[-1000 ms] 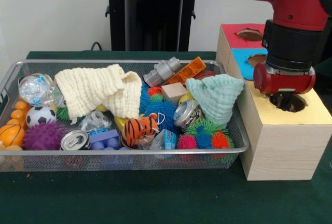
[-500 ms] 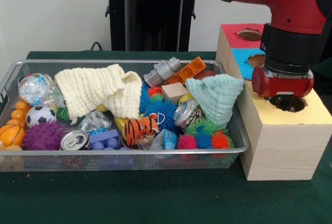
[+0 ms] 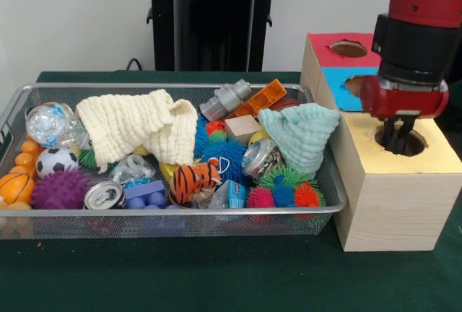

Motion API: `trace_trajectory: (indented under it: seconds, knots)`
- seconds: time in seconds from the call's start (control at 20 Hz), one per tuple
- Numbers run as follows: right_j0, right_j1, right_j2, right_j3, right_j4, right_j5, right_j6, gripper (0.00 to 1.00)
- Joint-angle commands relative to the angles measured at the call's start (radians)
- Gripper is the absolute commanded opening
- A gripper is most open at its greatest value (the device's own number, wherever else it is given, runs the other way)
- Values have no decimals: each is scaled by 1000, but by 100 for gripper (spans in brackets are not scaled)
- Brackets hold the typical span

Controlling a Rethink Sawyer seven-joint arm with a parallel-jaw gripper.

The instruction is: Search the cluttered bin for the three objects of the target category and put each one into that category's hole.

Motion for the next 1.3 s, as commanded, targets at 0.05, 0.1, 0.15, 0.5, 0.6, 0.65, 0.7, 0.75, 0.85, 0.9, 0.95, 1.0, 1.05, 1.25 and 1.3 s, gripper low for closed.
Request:
trace_trajectory:
  seconds: [0.05,0.1,0.15,0.5,0.6,0.65,0.7,0.75,0.85,0.9,0.95,1.0,1.05,1.25,1.3]
  knots:
    - [38,-119,-54,45,-32,281,195,0]
    - [45,-131,-65,40,-33,304,200,0]
    - [49,-143,-70,31,-36,328,197,0]
    - [57,-191,-102,-3,-39,388,202,0]
    - [53,-189,-110,-28,-43,410,199,0]
    - [49,-186,-112,-42,-44,419,198,0]
    - [45,-187,-112,-49,-45,424,194,0]
    - [42,-193,-113,-52,-47,432,188,0]
    - [40,-212,-124,-63,-56,452,172,0]
    - [36,-222,-129,-71,-57,463,166,0]
    - [30,-232,-130,-78,-57,460,157,0]
    - [24,-240,-134,-88,-61,465,146,0]
    - [14,-246,-131,-99,-64,466,128,0]
    - [-49,-291,-76,-128,-85,440,2,0]
    - [-64,-303,-61,-131,-93,443,-30,0]
